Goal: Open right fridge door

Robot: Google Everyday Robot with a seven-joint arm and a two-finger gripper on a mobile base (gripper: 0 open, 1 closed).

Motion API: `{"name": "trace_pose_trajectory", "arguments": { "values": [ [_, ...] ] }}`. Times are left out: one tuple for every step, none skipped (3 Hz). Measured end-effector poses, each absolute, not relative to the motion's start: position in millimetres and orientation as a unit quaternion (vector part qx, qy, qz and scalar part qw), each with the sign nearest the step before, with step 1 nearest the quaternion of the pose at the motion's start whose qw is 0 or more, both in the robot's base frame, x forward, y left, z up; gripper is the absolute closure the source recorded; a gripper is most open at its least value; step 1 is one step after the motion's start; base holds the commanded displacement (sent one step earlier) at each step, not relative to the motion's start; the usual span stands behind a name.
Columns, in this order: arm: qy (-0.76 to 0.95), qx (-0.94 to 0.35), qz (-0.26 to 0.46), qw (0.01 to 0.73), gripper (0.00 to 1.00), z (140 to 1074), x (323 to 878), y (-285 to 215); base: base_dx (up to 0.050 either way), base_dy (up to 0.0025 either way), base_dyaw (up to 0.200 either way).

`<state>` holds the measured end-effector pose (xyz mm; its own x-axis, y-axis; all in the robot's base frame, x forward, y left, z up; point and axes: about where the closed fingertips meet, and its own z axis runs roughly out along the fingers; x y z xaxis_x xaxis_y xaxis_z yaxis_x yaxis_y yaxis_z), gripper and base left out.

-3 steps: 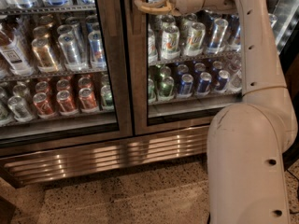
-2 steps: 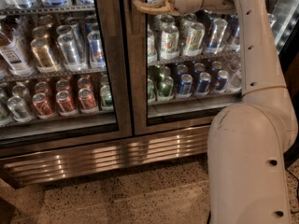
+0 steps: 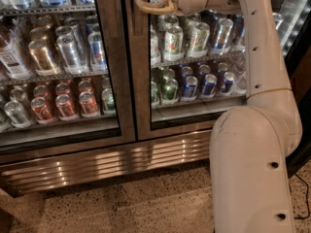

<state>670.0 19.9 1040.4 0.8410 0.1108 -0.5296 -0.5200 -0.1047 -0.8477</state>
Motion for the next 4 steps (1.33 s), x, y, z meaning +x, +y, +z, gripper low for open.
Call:
{"name": "trace_pose_trajectory", "arguments": {
  "values": [
    [0.145, -0.703, 0.242, 0.653, 1.0, 1038.2, 672.3, 24.3, 0.0, 0.0, 0.0],
    [0.138, -0.702, 0.243, 0.655, 1.0, 1042.0, 670.1, 26.7, 0.0, 0.0, 0.0],
    [0.138, -0.702, 0.243, 0.655, 1.0, 1039.9, 673.1, 31.6, 0.0, 0.0, 0.0],
    [0.138, -0.702, 0.243, 0.655, 1.0, 1039.3, 673.1, 31.8, 0.0, 0.0, 0.0]
  ]
}}
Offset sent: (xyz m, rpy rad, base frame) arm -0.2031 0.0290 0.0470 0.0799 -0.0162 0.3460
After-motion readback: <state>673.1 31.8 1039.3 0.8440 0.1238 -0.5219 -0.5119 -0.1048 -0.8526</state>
